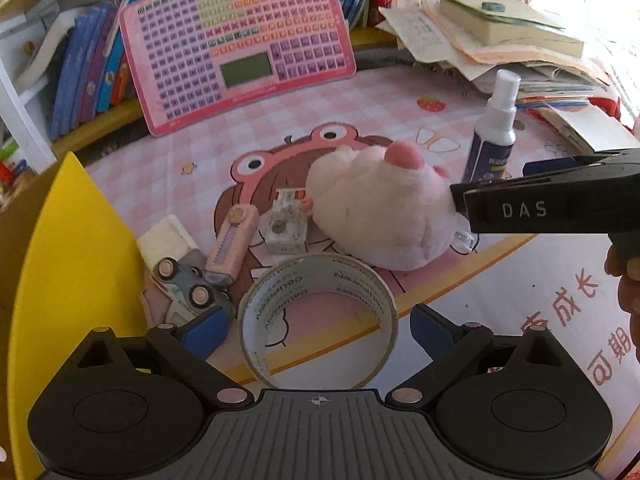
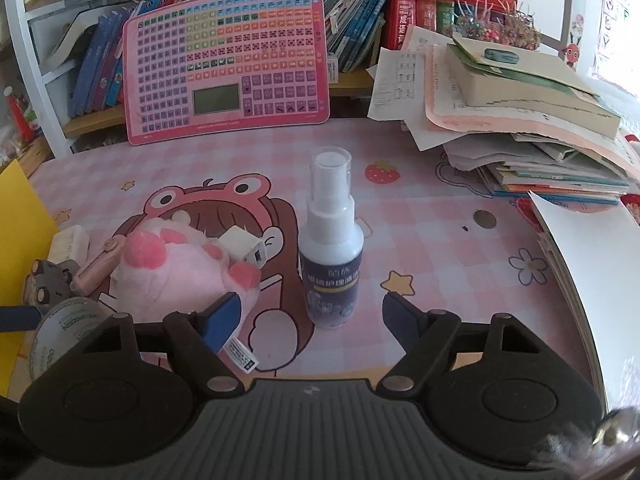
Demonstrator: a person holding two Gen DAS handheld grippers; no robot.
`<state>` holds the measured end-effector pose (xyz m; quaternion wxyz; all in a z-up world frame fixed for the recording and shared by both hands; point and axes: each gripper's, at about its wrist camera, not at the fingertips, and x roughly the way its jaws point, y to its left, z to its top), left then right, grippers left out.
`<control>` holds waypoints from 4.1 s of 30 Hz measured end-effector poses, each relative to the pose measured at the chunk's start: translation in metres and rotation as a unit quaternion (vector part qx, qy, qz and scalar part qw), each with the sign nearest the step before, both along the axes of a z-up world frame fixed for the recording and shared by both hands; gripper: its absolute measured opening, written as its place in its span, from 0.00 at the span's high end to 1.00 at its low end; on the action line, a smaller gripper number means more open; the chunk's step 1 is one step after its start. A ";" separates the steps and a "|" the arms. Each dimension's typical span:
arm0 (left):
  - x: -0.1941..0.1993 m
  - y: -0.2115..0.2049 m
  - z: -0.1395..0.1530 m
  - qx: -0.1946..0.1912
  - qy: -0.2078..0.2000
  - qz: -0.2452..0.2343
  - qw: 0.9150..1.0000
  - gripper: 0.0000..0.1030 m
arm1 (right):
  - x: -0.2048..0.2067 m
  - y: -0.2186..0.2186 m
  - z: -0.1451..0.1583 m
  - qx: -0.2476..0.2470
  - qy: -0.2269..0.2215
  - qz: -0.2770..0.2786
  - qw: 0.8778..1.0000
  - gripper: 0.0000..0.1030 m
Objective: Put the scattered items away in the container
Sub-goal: 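Move the left tool to the tape roll while the right tool approaches the spray bottle, then grasp the tape roll with the left tool while the right tool grasps the spray bottle, then carry the tape roll and spray bottle over the yellow box with both tools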
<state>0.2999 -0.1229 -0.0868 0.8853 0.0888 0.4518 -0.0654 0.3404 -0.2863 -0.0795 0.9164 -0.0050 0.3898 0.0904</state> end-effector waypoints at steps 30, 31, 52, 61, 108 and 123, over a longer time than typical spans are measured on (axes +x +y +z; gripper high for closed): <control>0.000 -0.008 0.009 -0.016 0.012 0.003 1.000 0.17 | 0.003 -0.023 -0.001 0.022 0.015 -0.023 0.999 0.70; -0.001 -0.008 0.012 -0.020 0.009 0.004 1.000 0.17 | 0.000 -0.026 0.000 0.025 0.014 -0.025 0.999 0.70; -0.043 0.009 0.085 -0.098 -0.077 -0.041 0.991 0.17 | -0.064 -0.001 0.036 0.042 -0.018 -0.020 0.999 0.70; -0.090 0.067 0.133 -0.145 -0.169 -0.095 0.970 0.17 | -0.102 0.038 0.078 0.001 -0.080 -0.057 0.995 0.70; -0.034 0.283 0.064 0.027 -0.015 -0.158 0.987 0.16 | -0.039 0.342 0.063 -0.170 0.058 0.293 0.939 0.70; -0.025 0.285 0.051 0.070 0.013 -0.167 0.983 0.16 | -0.034 0.350 0.060 -0.257 0.042 0.353 0.899 0.69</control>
